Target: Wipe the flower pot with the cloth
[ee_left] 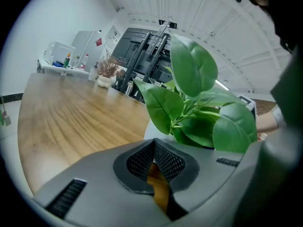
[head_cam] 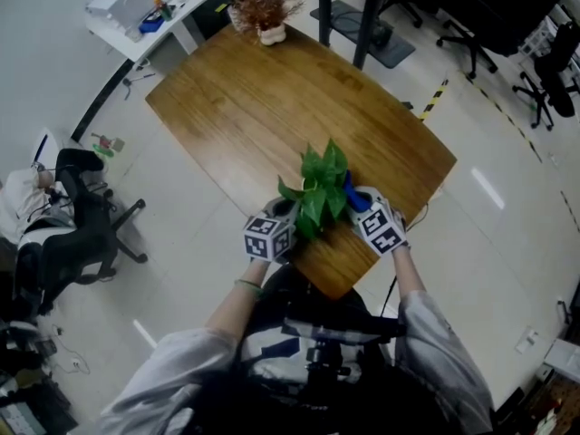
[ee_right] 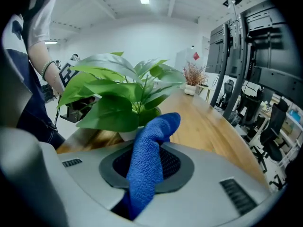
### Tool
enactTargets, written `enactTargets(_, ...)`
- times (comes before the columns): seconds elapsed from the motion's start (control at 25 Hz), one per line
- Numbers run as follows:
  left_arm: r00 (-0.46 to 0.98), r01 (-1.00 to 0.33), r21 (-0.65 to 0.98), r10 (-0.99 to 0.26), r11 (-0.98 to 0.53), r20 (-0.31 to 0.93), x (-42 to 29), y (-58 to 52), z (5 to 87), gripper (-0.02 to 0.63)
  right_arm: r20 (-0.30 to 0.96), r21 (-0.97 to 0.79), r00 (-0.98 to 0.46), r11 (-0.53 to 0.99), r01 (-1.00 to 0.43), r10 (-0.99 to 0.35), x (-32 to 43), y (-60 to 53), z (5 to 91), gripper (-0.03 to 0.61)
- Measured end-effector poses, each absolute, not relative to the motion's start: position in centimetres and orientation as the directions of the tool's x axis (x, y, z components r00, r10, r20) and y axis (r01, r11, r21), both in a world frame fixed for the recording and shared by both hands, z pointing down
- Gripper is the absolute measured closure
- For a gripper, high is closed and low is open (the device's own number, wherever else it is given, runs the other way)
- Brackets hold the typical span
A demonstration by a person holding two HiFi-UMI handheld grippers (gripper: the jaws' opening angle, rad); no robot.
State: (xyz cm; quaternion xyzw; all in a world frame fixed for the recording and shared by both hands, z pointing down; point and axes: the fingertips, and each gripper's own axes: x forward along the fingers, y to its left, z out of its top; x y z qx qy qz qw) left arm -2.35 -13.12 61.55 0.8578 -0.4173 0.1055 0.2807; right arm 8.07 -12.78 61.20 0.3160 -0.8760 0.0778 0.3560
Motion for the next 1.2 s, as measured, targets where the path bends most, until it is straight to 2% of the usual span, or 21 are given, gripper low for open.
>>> enactTargets(0.36,0.65,-0.759,0.334,-0.622,-0.56,0.436,-3.8,-16.2,61.4,0.606,0.67,-0.042,-0.581,0.758,-0.651,-0.462,5.3,-9.0,62.7,0.503)
enactTargets(0.52,0.649,-0.75,0.285,-0.582,-0.597,0.49,-4.4,-16.8,62.6,0.606,0.683,-0.079,-0.591,0.761,-0.644,-0.429,3.6,-7.9,63.5,0.503)
enactTargets(0.64,0.638,-0.764,0.295,-0.605,-0.574,0.476,-4.8,-17.0,62.8,0.606,0.683,-0.09,-0.592,0.755,-0.649,-0.427,3.4,-7.7,63.9,0.503)
enactTargets(0.84,0.615,-0.788,0.367,-0.661,-0.495,0.43,-5.5,-14.4,61.6,0.606,0.692,-0.059,-0.561,0.739,-0.671,-0.454,6.4,-7.8,63.7,0.503)
enactTargets(1.0,0.619,-0.785,0.382,-0.652,-0.488,0.438,-5.2,-12.2,62.1,0.606,0.699,0.008,-0.516,0.728,-0.686,-0.495,8.8,-10.8,63.1,0.503)
enactTargets(1.2,0.614,-0.781,0.435,-0.677,-0.448,0.405,-4.4,-11.8,62.1,0.606,0.663,0.067,-0.534,0.752,-0.655,-0.524,8.3,-14.6,61.0,0.503)
